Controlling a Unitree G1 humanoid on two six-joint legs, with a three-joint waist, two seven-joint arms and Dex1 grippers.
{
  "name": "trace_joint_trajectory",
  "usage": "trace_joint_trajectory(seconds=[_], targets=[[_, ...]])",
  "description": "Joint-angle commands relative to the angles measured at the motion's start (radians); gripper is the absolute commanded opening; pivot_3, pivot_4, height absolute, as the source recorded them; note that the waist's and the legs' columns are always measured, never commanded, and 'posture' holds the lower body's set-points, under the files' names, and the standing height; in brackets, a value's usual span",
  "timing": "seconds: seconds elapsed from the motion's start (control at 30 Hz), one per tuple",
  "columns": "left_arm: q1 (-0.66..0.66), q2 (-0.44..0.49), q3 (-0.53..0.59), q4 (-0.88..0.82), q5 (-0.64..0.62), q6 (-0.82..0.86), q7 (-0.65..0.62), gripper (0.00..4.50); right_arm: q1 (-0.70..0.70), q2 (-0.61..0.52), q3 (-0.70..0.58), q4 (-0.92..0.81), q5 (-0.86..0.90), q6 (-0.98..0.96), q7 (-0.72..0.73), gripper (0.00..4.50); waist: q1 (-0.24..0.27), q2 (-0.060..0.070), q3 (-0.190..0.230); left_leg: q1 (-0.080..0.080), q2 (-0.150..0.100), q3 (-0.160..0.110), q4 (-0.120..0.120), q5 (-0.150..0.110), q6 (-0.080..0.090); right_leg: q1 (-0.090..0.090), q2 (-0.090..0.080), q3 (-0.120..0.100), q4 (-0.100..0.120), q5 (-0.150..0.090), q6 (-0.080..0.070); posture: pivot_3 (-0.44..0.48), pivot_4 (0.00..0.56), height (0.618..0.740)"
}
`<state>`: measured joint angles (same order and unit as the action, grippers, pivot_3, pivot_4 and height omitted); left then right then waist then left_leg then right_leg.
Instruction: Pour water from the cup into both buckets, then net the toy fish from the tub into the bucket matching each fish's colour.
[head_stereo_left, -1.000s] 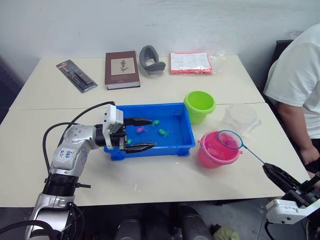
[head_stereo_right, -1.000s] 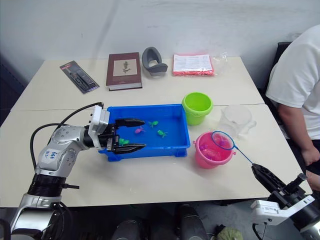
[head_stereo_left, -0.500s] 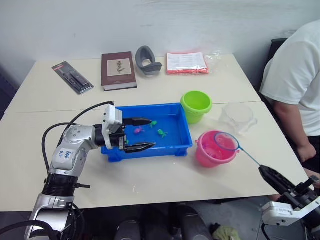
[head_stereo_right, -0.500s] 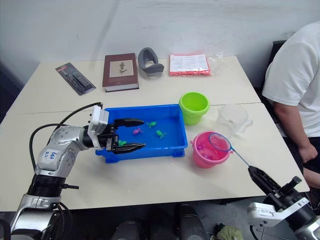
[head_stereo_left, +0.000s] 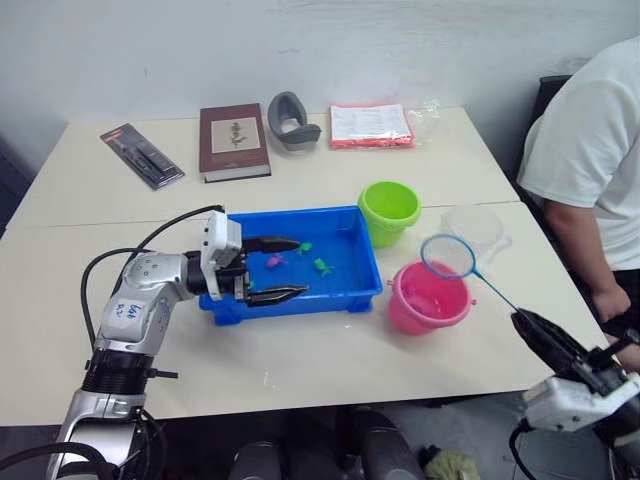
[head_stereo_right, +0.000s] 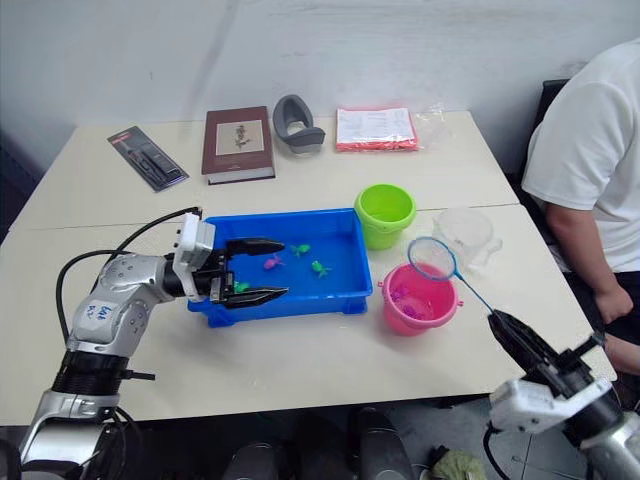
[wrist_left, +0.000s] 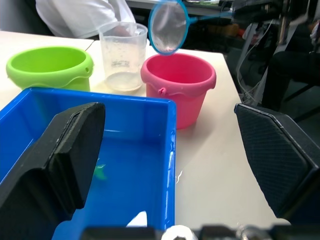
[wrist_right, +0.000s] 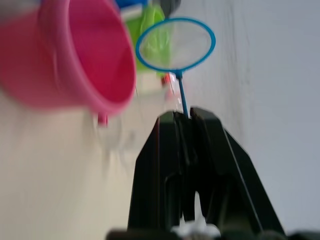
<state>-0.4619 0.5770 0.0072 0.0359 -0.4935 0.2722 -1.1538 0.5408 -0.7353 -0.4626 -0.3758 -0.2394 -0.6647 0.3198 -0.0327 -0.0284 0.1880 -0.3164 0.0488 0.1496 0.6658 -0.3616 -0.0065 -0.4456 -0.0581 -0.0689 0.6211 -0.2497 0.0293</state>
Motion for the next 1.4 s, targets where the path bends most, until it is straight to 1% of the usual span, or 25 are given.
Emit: trace_joint_trajectory(seconds=[0.03, 0.13, 0.17, 0.2, 0.27, 0.3, 0.33, 0.4, 0.47, 0.5, 0.57, 0.6, 0.63, 0.67, 0.77, 0.83, 0.93, 1.1, 1.27, 1.4], targets=[[0.033, 0.044, 0.055, -0.019, -0.005, -0.013, -0.007, 4.44, -0.042, -0.067, 0.069, -0.109, 0.339, 0.177, 0.139, 0.00, 0.001, 0.000, 0.000, 0.000, 0.000, 0.000, 0.000, 0.000, 0.000, 0.000, 0.000, 0.000, 0.000, 0.000, 0.000, 0.000, 0.150, 0.740], [0.152, 0.128, 0.163, -0.037, -0.034, -0.008, -0.025, 4.44, -0.140, -0.156, 0.141, -0.223, 0.736, 0.458, 0.237, 0.00, -0.010, 0.000, 0.000, 0.000, 0.001, 0.000, 0.000, 0.000, 0.000, 0.000, 0.000, 0.000, 0.000, 0.000, 0.000, 0.000, 0.150, 0.740], [0.196, 0.155, 0.216, -0.039, -0.051, -0.001, -0.021, 4.44, -0.190, -0.185, 0.168, -0.242, 0.841, 0.549, 0.262, 0.00, -0.012, -0.001, 0.000, 0.001, 0.001, 0.000, 0.000, 0.000, 0.000, 0.000, 0.000, 0.000, 0.000, 0.000, 0.000, 0.000, 0.150, 0.740], [0.223, 0.172, 0.250, -0.042, -0.063, 0.005, -0.015, 4.44, -0.225, -0.202, 0.178, -0.253, 0.904, 0.612, 0.278, 0.00, -0.014, -0.002, 0.001, 0.000, 0.002, 0.000, 0.000, 0.000, 0.000, 0.000, 0.001, 0.000, 0.000, 0.000, 0.000, 0.000, 0.150, 0.740], [0.257, 0.195, 0.316, -0.029, -0.072, 0.006, 0.007, 4.44, -0.340, -0.229, 0.222, -0.241, 0.953, 0.730, 0.290, 0.00, -0.004, -0.004, 0.001, 0.001, 0.002, -0.002, 0.001, -0.001, 0.001, -0.001, 0.000, -0.002, 0.000, 0.000, -0.001, 0.000, 0.150, 0.740], [0.265, 0.200, 0.340, -0.023, -0.074, 0.011, 0.025, 4.44, -0.415, -0.227, 0.248, -0.227, 0.997, 0.803, 0.272, 0.00, 0.003, -0.004, 0.001, 0.001, 0.002, -0.003, 0.001, -0.001, 0.001, -0.002, 0.000, -0.003, 0.000, 0.000, -0.001, 0.000, 0.150, 0.740], [0.273, 0.204, 0.367, -0.016, -0.073, 0.012, 0.045, 4.44, -0.519, -0.225, 0.288, -0.198, 1.024, 0.909, 0.231, 0.00, 0.008, -0.004, 0.001, 0.001, 0.002, -0.003, 0.002, -0.001, 0.002, -0.002, 0.000, -0.004, 0.000, 0.000, -0.002, 0.000, 0.150, 0.740], [0.292, 0.212, 0.397, -0.024, -0.065, 0.008, 0.064, 4.44, -0.677, -0.234, 0.358, -0.168, 1.047, 1.094, 0.179, 0.00, 0.014, -0.004, 0.001, 0.000, 0.000, -0.004, 0.002, -0.003, 0.007, -0.003, -0.003, -0.005, -0.001, 0.000, -0.002, 0.000, 0.150, 0.740], [0.324, 0.227, 0.411, -0.042, -0.049, -0.001, 0.064, 4.44, -0.799, -0.231, 0.432, -0.155, 1.064, 1.247, 0.169, 0.00, 0.021, -0.004, 0.001, -0.002, 0.000, -0.004, 0.002, -0.004, 0.010, -0.004, -0.004, -0.005, -0.002, 0.001, -0.002, 0.000, 0.150, 0.740], [0.340, 0.236, 0.415, -0.051, -0.042, -0.005, 0.064, 4.44, -0.850, -0.213, 0.463, -0.147, 1.063, 1.300, 0.161, 0.00, 0.022, -0.004, 0.001, -0.003, 0.000, -0.004, 0.002, -0.005, 0.010, -0.006, -0.004, -0.006, -0.002, 0.001, -0.002, 0.000, 0.150, 0.740], [0.371, 0.258, 0.422, -0.076, -0.039, -0.001, 0.059, 4.44, -0.934, -0.204, 0.548, -0.134, 0.994, 1.390, 0.156, 0.00, 0.025, -0.005, 0.001, -0.006, 0.001, -0.003, 0.002, -0.004, 0.005, -0.010, -0.004, -0.007, -0.001, 0.001, -0.003, 0.000, 0.150, 0.740], [0.378, 0.266, 0.427, -0.084, -0.041, 0.002, 0.059, 4.44, -0.957, -0.191, 0.571, -0.133, 0.971, 1.408, 0.158, 0.00, 0.027, -0.005, 0.001, -0.009, 0.001, -0.002, 0.002, -0.004, 0.005, -0.014, -0.005, -0.007, -0.001, 0.000, -0.004, 0.000, 0.150, 0.740], [0.380, 0.272, 0.432, -0.090, -0.046, 0.010, 0.063, 4.44, -0.983, -0.172, 0.598, -0.129, 0.948, 1.429, 0.154, 0.00, 0.030, -0.005, 0.001, -0.016, 0.001, -0.002, 0.004, -0.003, 0.005, -0.020, -0.005, -0.008, 0.000, 0.000, -0.004, 0.000, 0.150, 0.740], [0.381, 0.276, 0.436, -0.094, -0.049, 0.016, 0.070, 4.44, -1.003, -0.155, 0.620, -0.127, 0.925, 1.441, 0.150, 0.00, 0.031, -0.005, 0.001, -0.020, 0.001, -0.002, 0.006, -0.003, 0.004, -0.023, -0.004, -0.010, 0.000, 0.000, -0.004, 0.000, 0.150, 0.740], [0.388, 0.274, 0.430, -0.139, -0.056, 0.039, 0.100, 4.44, -1.057, -0.101, 0.695, -0.076, 0.793, 1.422, 0.141, 0.00, 0.029, -0.005, 0.000, -0.028, 0.002, -0.002, 0.012, -0.004, 0.005, -0.029, -0.005, -0.011, 0.001, 0.000, -0.004, 0.000, 0.150, 0.740], [0.406, 0.278, 0.419, -0.186, -0.050, 0.055, 0.112, 4.44, -1.080, -0.096, 0.742, -0.044, 0.711, 1.394, 0.172, 0.00, 0.028, -0.005, 0.000, -0.036, 0.001, -0.001, 0.019, -0.005, 0.007, -0.035, -0.006, -0.011, 0.004, 0.002, -0.001, 0.000, 0.150, 0.740], [0.424, 0.282, 0.422, -0.232, -0.053, 0.079, 0.126, 4.44, -1.097, -0.081, 0.766, -0.015, 0.646, 1.376, 0.209, 0.00, 0.028, -0.005, 0.000, -0.036, 0.000, 0.000, 0.020, -0.005, 0.009, -0.034, -0.006, -0.009, 0.003, 0.004, 0.001, 0.000, 0.150, 0.740], [0.414, 0.247, 0.406, -0.250, -0.042, 0.060, 0.160, 4.44, -1.167, 0.004, 0.858, 0.100, 0.506, 1.332, 0.254, 0.00, 0.023, -0.005, 0.000, -0.035, 0.001, 0.001, 0.021, -0.004, 0.008, -0.034, -0.005, -0.009, 0.004, 0.005, -0.001, 0.000, 0.150, 0.740], [0.393, 0.241, 0.389, -0.234, -0.032, 0.051, 0.175, 4.44, -1.191, 0.031, 0.902, 0.110, 0.423, 1.358, 0.299, 0.00, 0.019, -0.005, 0.000, -0.035, 0.001, 0.000, 0.021, -0.002, 0.006, -0.035, -0.004, -0.010, 0.006, 0.005, -0.002, 0.000, 0.150, 0.740], [0.392, 0.244, 0.390, -0.230, -0.031, 0.052, 0.179, 4.44, -1.243, 0.045, 0.939, 0.121, 0.360, 1.375, 0.344, 0.00, 0.014, -0.005, 0.000, -0.035, 0.001, 0.000, 0.021, -0.002, 0.006, -0.035, -0.005, -0.009, 0.006, 0.005, -0.002, 0.000, 0.150, 0.740]])
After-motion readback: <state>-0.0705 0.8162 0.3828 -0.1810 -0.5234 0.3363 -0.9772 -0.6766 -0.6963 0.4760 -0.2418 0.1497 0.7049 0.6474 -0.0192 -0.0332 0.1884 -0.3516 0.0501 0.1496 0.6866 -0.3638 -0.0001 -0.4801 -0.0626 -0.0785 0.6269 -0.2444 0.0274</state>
